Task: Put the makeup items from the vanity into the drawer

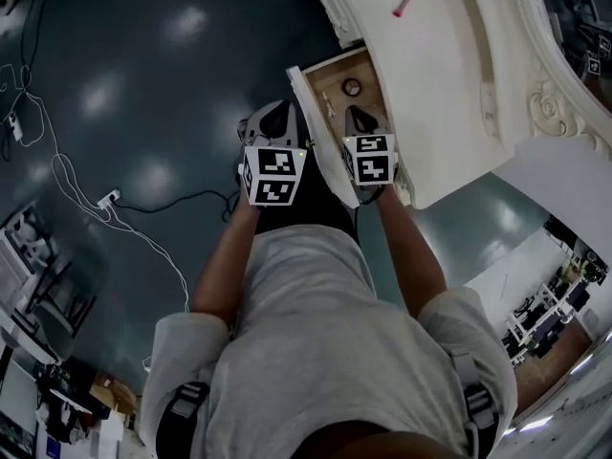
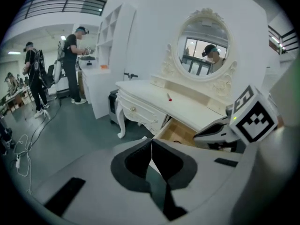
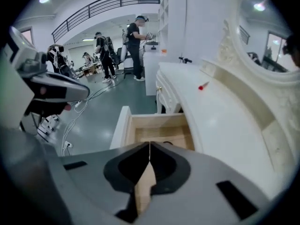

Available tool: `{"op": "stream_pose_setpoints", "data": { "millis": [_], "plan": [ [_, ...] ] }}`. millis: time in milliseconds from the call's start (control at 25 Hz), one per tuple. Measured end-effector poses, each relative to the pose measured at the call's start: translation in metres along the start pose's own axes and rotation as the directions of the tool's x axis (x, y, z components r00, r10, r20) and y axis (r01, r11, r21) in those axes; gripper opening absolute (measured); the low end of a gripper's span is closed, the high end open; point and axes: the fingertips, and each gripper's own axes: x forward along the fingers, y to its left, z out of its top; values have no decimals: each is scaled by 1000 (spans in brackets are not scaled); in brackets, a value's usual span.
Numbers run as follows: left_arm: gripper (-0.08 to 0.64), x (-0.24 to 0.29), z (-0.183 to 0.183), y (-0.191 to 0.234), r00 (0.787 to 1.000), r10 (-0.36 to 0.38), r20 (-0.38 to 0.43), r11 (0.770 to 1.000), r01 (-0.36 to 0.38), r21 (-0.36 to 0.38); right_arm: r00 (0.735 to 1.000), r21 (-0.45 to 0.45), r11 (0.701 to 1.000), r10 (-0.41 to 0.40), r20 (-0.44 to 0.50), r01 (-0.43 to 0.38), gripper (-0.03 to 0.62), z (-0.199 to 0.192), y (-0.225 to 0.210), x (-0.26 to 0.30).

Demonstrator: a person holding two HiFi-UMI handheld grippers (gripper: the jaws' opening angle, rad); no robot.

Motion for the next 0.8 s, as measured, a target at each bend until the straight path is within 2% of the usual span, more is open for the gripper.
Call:
{"op": "stream_pose_setpoints", "data": {
  "millis": [240,400,560,680,800],
  "plan": [
    [7,3,42,-3,994,-99,40,990,95,101,989,162,983,-101,105,83,15,26,-10,-71],
    [6,-1,61,-20,989,-140,51,980,131,150,980,257,965,-102,170,56,15,34,-9,-100],
    [8,-9,75,-41,987,-143,78,973,125,191,973,259,965,-95,208,39,15,31,-8,-116],
    [7,-20,78,-53,989,-122,84,976,104,192,967,263,965,-78,243,12,15,32,-5,-130],
    [7,-30,78,-70,988,-129,85,974,110,197,948,269,963,-87,306,2,15,43,-5,-149]
  ]
}}
